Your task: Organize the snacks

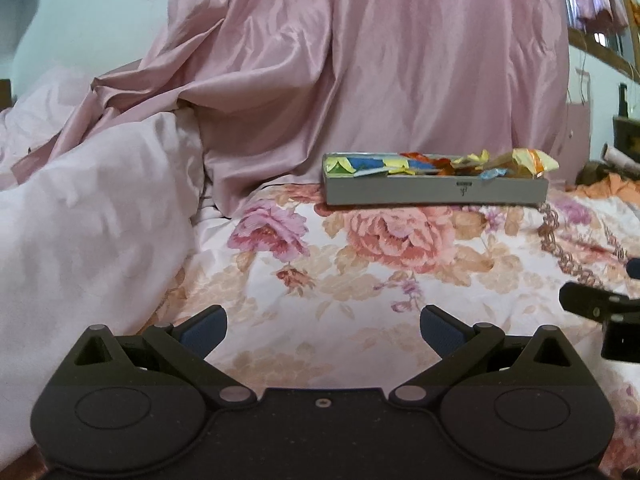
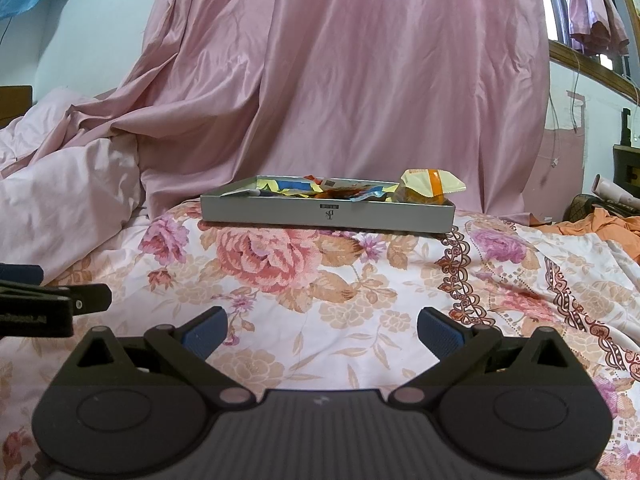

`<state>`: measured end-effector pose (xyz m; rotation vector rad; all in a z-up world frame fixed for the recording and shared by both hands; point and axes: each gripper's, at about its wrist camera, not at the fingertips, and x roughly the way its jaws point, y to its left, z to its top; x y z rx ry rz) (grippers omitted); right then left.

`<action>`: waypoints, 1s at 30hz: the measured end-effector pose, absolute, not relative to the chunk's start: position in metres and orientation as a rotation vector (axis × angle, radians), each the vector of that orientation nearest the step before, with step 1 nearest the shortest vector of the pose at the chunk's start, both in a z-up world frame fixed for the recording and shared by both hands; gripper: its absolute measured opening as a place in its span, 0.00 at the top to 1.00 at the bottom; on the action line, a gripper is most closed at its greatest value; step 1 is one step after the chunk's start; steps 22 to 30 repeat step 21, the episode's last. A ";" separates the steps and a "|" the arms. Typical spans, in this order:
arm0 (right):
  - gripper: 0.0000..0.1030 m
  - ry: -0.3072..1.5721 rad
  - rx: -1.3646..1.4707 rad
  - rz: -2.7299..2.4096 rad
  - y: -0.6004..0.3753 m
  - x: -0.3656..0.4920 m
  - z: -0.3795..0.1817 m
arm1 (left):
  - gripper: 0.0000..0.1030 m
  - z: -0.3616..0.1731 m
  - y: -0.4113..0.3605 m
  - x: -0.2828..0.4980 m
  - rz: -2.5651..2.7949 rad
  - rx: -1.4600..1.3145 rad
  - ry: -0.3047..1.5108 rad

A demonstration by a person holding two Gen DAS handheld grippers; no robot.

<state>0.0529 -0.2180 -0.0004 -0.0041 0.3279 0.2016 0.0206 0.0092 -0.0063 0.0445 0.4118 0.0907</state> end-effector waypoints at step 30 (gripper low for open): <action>0.00 0.330 -0.005 0.201 -0.216 0.053 0.000 | 0.01 -0.002 0.006 0.020 0.079 0.061 0.394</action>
